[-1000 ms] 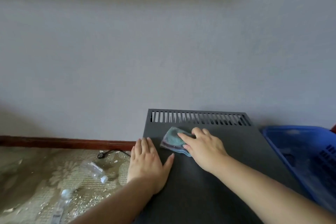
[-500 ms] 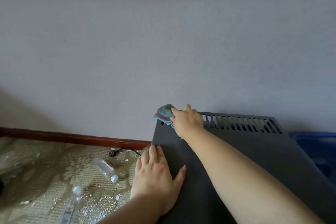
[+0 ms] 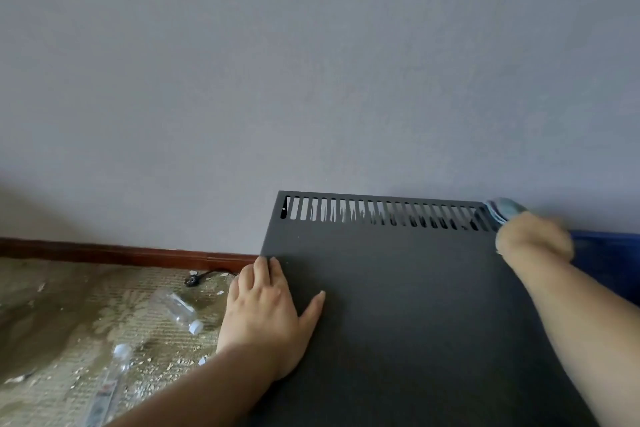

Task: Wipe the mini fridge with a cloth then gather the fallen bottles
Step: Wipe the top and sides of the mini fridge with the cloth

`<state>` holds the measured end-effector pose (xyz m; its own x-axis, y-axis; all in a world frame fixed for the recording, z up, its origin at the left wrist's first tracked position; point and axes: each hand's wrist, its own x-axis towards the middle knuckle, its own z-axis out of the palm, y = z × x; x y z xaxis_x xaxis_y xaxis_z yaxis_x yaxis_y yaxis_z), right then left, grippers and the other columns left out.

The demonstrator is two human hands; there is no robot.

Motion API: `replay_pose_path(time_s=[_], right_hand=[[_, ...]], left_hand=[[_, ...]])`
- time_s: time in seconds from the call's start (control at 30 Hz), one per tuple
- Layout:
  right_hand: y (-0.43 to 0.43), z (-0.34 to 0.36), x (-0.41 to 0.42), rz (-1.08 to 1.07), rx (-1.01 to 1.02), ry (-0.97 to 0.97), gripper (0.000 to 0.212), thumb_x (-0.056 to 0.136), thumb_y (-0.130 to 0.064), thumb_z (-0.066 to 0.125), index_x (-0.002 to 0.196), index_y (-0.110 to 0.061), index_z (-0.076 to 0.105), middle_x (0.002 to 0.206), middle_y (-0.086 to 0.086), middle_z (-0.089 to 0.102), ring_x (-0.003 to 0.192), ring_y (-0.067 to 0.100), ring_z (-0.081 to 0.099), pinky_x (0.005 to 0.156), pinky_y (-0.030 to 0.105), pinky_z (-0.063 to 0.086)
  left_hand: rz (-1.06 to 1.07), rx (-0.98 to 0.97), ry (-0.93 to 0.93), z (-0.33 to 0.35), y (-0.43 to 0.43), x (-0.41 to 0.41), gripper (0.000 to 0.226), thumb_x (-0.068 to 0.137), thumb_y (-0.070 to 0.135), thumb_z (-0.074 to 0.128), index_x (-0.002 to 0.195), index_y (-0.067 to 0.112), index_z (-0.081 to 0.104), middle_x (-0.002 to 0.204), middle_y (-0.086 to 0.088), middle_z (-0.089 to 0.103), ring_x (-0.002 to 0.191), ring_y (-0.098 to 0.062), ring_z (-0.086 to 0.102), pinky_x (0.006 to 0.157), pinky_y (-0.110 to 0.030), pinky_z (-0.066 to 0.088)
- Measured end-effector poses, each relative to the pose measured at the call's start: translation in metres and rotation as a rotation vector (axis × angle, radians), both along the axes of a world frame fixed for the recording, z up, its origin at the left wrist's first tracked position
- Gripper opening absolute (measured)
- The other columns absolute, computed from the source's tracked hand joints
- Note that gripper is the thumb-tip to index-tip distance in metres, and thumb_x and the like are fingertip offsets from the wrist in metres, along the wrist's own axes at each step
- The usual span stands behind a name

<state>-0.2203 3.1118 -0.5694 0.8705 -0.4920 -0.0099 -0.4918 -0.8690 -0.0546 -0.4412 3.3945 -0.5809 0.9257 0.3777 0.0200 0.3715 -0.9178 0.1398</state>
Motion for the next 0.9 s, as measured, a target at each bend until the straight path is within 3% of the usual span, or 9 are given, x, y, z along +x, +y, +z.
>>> replay_pose_path(time_s=[0.03,0.1,0.2,0.33,0.47,0.53,0.63,0.73,0.9], right_hand=[[-0.003,0.002,-0.004,-0.018,0.003,0.031,0.024,0.083,-0.007,0.055,0.105,0.003,0.053,0.122,0.024,0.052,0.112,0.038,0.051,0.076,0.038,0.044],[-0.001,0.001,-0.004,-0.033,0.058,0.007,0.03,0.08,-0.004,0.057,0.109,0.001,0.059,0.118,0.022,0.057,0.108,0.036,0.054,0.072,0.035,0.044],[0.015,0.005,-0.01,0.026,0.053,-0.093,0.031,0.087,-0.002,0.044,0.114,0.002,0.059,0.119,0.022,0.059,0.11,0.034,0.055,0.085,0.035,0.046],[0.066,0.006,-0.019,0.126,0.151,-0.224,0.03,0.089,-0.001,0.038,0.107,0.0,0.063,0.115,0.023,0.058,0.101,0.034,0.057,0.082,0.036,0.048],[0.167,0.002,-0.059,0.432,0.225,-0.209,0.031,0.097,-0.027,0.033,0.109,-0.008,0.055,0.114,0.014,0.059,0.108,0.03,0.056,0.073,0.031,0.033],[0.214,0.0,-0.087,0.673,0.21,-0.173,0.03,0.098,-0.028,0.031,0.111,-0.01,0.053,0.112,0.013,0.057,0.107,0.029,0.054,0.071,0.03,0.03],[0.255,-0.001,-0.125,0.907,0.188,-0.107,0.031,0.097,-0.017,0.033,0.116,-0.008,0.055,0.119,0.015,0.054,0.11,0.032,0.053,0.076,0.032,0.037],[0.268,0.0,-0.156,1.07,0.179,-0.05,0.032,0.097,-0.022,0.034,0.118,-0.01,0.054,0.117,0.017,0.051,0.107,0.032,0.055,0.084,0.036,0.046],[0.27,0.008,-0.21,1.216,0.167,-0.05,0.029,0.097,-0.019,0.037,0.123,-0.009,0.046,0.118,0.016,0.052,0.109,0.032,0.053,0.088,0.041,0.047]], left_hand=[[0.0,0.0,0.002,0.0,0.0,0.0,0.092,0.084,0.072,0.017,0.149,0.007,0.009,0.151,-0.007,0.017,0.14,-0.023,0.014,0.117,-0.036,0.01],[0.002,-0.004,-0.002,-0.001,0.0,0.0,0.093,0.083,0.072,0.018,0.148,0.006,0.008,0.151,-0.007,0.017,0.14,-0.024,0.014,0.117,-0.036,0.009],[0.001,-0.014,-0.023,-0.002,0.001,0.0,0.094,0.083,0.073,0.019,0.148,0.006,0.01,0.15,-0.008,0.019,0.139,-0.025,0.016,0.118,-0.037,0.01],[-0.023,-0.04,-0.058,-0.004,0.003,0.001,0.097,0.082,0.074,0.021,0.149,0.008,-0.002,0.149,-0.009,0.019,0.139,-0.027,0.015,0.117,-0.038,0.009],[-0.053,-0.122,-0.119,-0.005,0.006,-0.001,0.1,0.073,0.078,0.011,0.145,0.017,-0.023,0.155,-0.012,0.008,0.141,-0.028,0.014,0.117,-0.039,0.008],[-0.032,-0.206,-0.19,-0.006,0.008,-0.003,0.102,0.067,0.077,0.0,0.143,0.016,-0.027,0.157,-0.011,-0.001,0.143,-0.027,0.009,0.117,-0.038,0.006],[0.053,-0.431,-0.363,-0.005,0.012,-0.003,0.106,0.063,0.077,0.001,0.146,0.014,-0.019,0.158,-0.01,-0.008,0.146,-0.023,-0.001,0.117,-0.037,0.0],[0.113,-0.644,-0.572,-0.003,0.018,-0.011,0.112,0.063,0.08,0.006,0.149,0.009,-0.004,0.158,-0.011,-0.003,0.146,-0.021,-0.002,0.116,-0.032,-0.002],[0.134,-0.914,-0.725,0.016,0.038,-0.032,0.079,0.083,0.062,0.022,0.147,0.015,0.024,0.156,-0.004,0.02,0.144,-0.014,0.013,0.119,-0.036,0.009]])
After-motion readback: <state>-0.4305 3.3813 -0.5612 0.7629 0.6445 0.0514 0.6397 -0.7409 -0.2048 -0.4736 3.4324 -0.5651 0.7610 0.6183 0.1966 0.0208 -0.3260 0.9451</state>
